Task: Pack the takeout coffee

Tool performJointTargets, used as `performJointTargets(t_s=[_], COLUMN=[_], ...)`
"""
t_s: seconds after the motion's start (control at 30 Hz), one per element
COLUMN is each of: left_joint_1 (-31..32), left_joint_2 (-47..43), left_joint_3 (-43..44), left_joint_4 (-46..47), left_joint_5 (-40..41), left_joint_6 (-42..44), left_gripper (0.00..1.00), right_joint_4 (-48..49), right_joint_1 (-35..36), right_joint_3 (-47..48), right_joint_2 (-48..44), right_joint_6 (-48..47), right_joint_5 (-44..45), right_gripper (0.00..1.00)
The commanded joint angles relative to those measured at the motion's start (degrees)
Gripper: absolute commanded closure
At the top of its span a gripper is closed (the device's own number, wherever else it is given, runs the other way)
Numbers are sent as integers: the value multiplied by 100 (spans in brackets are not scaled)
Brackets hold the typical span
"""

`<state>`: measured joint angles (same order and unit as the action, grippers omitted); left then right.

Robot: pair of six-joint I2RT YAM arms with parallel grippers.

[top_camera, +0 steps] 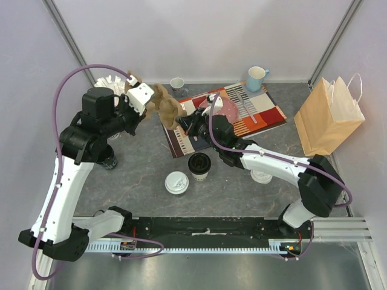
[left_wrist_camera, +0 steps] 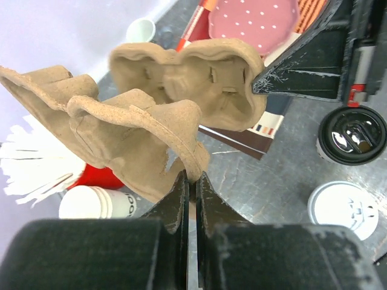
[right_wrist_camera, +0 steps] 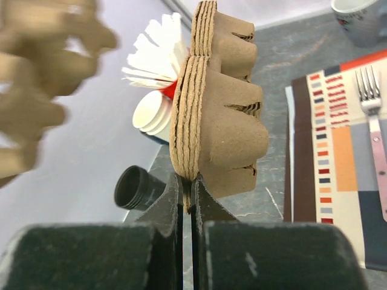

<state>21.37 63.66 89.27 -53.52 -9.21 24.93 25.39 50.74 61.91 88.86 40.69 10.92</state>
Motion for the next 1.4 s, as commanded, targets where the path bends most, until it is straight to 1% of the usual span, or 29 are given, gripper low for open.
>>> performJointTargets(t_s=[0.0, 0.1, 0.2, 0.23, 0.3, 0.37, 0.4, 0.43, 0.47, 0.57, 0.7, 0.73, 0.8, 0.83, 0.87, 1.17, 1.27, 1.37], left_joint_1=[-1, -1, -10, -10, -10, -10, -10, -10, -1, -1, -1, -1, -1, -9, -10, -10, -1, -10], left_joint_2=[-196, -205, -178, -152, -134, -161, -169, -187, -205, -266, -293, -293, -293, -275, -284, -187, -143, -134], left_joint_3=[222, 82, 195, 309, 406, 494, 503, 494, 486, 468, 468, 459, 459, 477, 486, 538, 600, 652], left_joint_4=[96, 113, 148, 149, 157, 157, 157, 140, 148, 122, 96, 87, 87, 96, 96, 69, 61, 52], left_joint_5=[359, 359, 394, 368, 359, 332, 315, 315, 324, 350, 350, 367, 376, 394, 394, 332, 280, 245], left_joint_6=[232, 241, 232, 214, 188, 170, 162, 170, 179, 205, 241, 267, 267, 276, 293, 258, 249, 241], left_gripper=[98, 98, 98, 98, 98, 98, 98, 98, 98, 98, 98, 98, 98, 98, 98, 98, 98, 98], right_joint_4=[642, 765, 976, 1090, 1345, 1320, 1154, 1118, 1152, 1162, 873, 819, 687, 643, 582, 1117, 1135, 1153], right_joint_1=[-117, -143, -135, -126, -126, -126, -91, -56, -29, -20, 15, 15, 32, 50, 50, 41, 50, 50], right_joint_3=[84, 285, 532, 550, 707, 979, 1259, 1349, 1402, 1473, 1902, 1965, 2122, 2158, 2202, 1272, 1174, 1183], right_joint_2=[386, 755, 1290, 1588, 1905, 2424, 2582, 2862, 2987, 3391, 3717, 3805, 3919, 3937, 3946, 3349, 3208, 3190], right_joint_6=[588, 870, 1598, 2244, 2880, 3556, 3786, 3971, 4382, 5025, 5151, 5186, 5265, 5257, 5248, 5248, 5195, 5230], right_joint_5=[-55, -90, -11, 155, 270, 236, 253, 296, 462, 718, 780, 780, 746, 719, 684, 833, 781, 675], right_gripper=[100, 100, 100, 100, 100, 100, 100, 100, 100, 100, 100, 94, 85, 82, 81, 82, 79, 69])
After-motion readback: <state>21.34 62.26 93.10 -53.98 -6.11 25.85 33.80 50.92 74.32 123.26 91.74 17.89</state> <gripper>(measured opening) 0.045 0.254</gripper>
